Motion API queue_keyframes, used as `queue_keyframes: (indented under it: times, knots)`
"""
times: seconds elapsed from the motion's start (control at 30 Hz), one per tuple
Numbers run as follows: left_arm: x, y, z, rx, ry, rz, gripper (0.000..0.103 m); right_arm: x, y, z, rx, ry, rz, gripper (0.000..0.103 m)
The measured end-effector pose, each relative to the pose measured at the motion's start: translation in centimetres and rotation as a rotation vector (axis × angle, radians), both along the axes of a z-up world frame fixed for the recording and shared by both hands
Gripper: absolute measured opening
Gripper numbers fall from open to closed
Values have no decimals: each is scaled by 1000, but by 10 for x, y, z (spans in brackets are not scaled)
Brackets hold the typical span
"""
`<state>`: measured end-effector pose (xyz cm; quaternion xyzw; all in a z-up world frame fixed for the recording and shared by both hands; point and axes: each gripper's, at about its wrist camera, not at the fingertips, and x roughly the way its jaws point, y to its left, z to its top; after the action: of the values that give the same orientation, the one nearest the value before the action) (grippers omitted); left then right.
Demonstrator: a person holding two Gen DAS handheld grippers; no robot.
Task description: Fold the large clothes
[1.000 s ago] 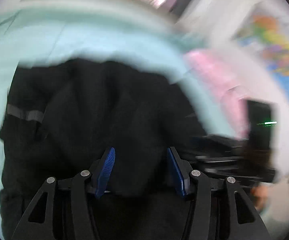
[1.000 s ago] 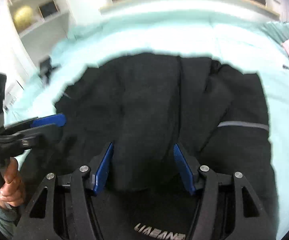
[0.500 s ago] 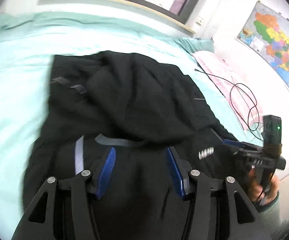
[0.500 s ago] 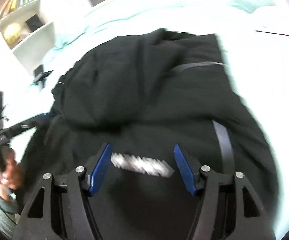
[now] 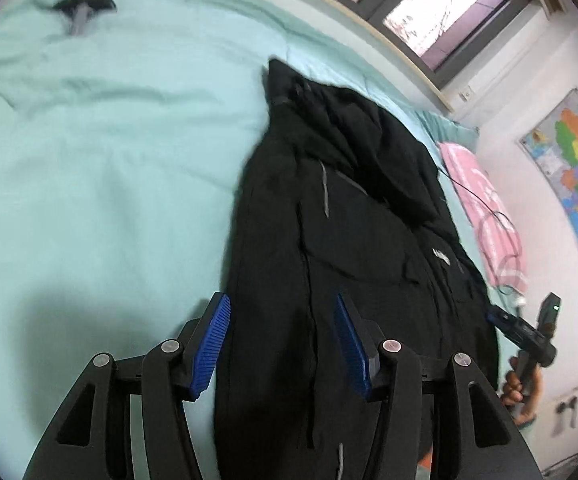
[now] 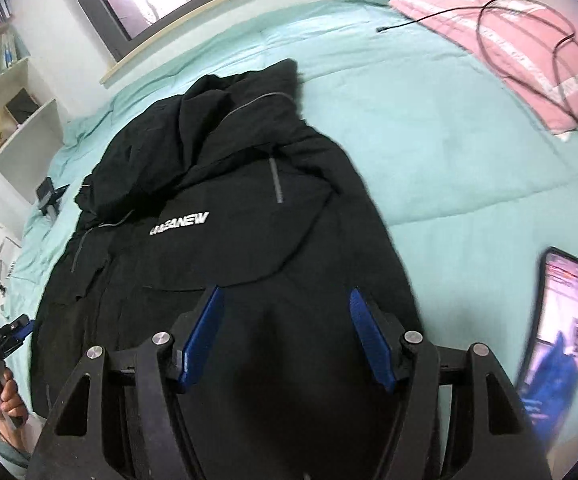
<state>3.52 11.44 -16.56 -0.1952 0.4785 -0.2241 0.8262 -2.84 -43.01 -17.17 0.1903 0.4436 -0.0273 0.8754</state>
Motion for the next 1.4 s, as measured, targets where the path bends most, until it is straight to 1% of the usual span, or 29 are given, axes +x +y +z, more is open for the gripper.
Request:
queue_keyframes:
  times: [0.1,0.17,0.23,0.33,0.43,0.57,0.63,0.67,0.7,0.73,0.77,0.8,0.83,0.87,0.9,0.93,0.97,1.0,1.03,1.1,1.13,1.17,1.23,1.27,1.33,1.37,1.4]
  knots:
    - [7,-8,-11,51,44,-1,55,-11,-3,4,-26,-1,-5,69]
    - [9,-5,-18,51,80,17,55,-19,-9,2,-28,12,-25,69]
    - [5,-1,-18,30,68,17,55,-27,-16,2,5,6,-30,69]
    - [-1,-11,-15,20,60,-50,55,-36,-24,-2,35,12,-44,68]
    - [-5,-21,-9,48,39,-70,56,-43,-28,0,56,1,-52,68]
    - [-6,-23,-9,58,42,-75,56,-55,-34,8,60,-33,-87,68]
    - [-6,-23,-12,71,45,-77,56,-56,-39,4,30,-3,-104,69]
    - [-6,-24,-13,74,49,-79,56,-56,-43,-2,40,19,-105,69]
    - [-6,-23,-14,76,52,-80,56,-54,-45,-9,68,35,-96,69]
    - [-5,-24,-15,72,53,-82,56,-53,-47,-17,115,53,-72,64]
    - [-5,-25,-14,55,53,-89,56,-50,-44,-27,169,69,-28,56]
    - [-5,-24,-12,22,56,-99,56,-48,-39,-32,182,75,2,54]
    - [-6,-23,-9,-39,58,-112,56,-47,-34,-32,186,74,23,52]
    - [-8,-22,-1,-152,49,-140,56,-47,-28,-29,200,64,46,51]
    - [-13,-21,10,-254,26,-169,56,-49,-22,-20,231,32,81,50]
    - [-18,-21,22,-303,-6,-193,56,-52,-14,-6,264,-24,132,50]
    - [-22,-24,32,-297,-32,-205,56,-54,-7,4,268,-52,161,50]
    - [-25,-28,38,-261,-43,-208,56,-53,2,12,244,-53,178,50]
    - [-27,-32,37,-215,-37,-206,56,-52,11,14,213,-33,185,50]
    - [-31,-38,23,-104,6,-192,56,-48,23,2,144,32,174,50]
    - [-35,-38,13,-59,29,-182,56,-49,25,-7,131,68,163,50]
    - [-41,-35,1,-40,59,-179,56,-51,25,-22,128,118,144,50]
    - [-56,-29,-17,-47,100,-168,56,-61,23,-41,102,175,111,50]
    - [-62,-27,-22,-45,109,-162,55,-67,24,-46,91,192,109,50]
    - [-75,-25,-24,-35,90,-149,55,-81,26,-46,111,174,117,50]
    - [-78,-25,-23,-31,76,-138,52,-84,28,-43,98,163,117,50]
    - [-80,-26,-20,-23,65,-125,40,-87,32,-38,66,149,114,49]
